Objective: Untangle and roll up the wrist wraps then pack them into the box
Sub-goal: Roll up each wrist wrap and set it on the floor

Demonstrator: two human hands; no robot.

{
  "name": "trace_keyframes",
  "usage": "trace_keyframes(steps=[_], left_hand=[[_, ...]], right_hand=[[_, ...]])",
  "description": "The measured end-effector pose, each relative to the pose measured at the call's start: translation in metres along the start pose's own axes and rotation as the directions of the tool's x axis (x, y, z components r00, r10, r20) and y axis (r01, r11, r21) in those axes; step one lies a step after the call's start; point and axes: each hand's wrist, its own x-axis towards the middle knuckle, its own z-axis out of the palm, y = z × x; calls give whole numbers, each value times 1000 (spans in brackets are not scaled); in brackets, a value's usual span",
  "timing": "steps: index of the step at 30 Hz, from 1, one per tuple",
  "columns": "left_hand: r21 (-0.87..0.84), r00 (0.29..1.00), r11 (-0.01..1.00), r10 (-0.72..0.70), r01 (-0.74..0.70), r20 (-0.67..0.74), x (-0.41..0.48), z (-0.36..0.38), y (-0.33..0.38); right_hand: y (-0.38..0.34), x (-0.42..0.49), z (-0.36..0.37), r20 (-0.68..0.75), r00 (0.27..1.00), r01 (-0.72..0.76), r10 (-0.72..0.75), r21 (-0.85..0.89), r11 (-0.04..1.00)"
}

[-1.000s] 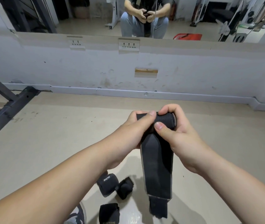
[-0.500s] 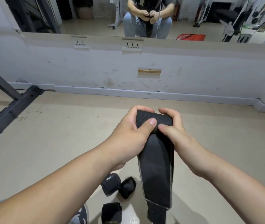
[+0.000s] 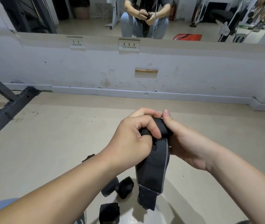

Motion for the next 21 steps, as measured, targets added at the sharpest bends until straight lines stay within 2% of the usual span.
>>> trace_keyframes(steps=[2,4,6,8,12,16,21], left_hand=[[1,999,1000,-17,17,27,0,0,-2],[-25,992,996,-80,82,94,2,0,0],[-169,977,964,-194,207,91,5,0,3],[-253,940,906,-334,340,67,9,-1,2],[-260,853,812,-493,522,174,11,0,0],[-266,869,827,-469,495,157,10,-2,3],[-286,926,880,-365,378,99,10,-7,-1]], right_hand=[[2,-1,2,-4,1000,21,-21,-27,999],[4,-1,6,-41,997,63,-62,23,998],[8,0,8,-82,989,126,-120,71,990],[8,1,9,-142,974,193,-177,102,976],[3,0,10,-211,939,302,-272,122,946],[1,-3,5,-156,952,287,-265,137,948],[-4,-5,5,-106,984,169,-145,284,944]])
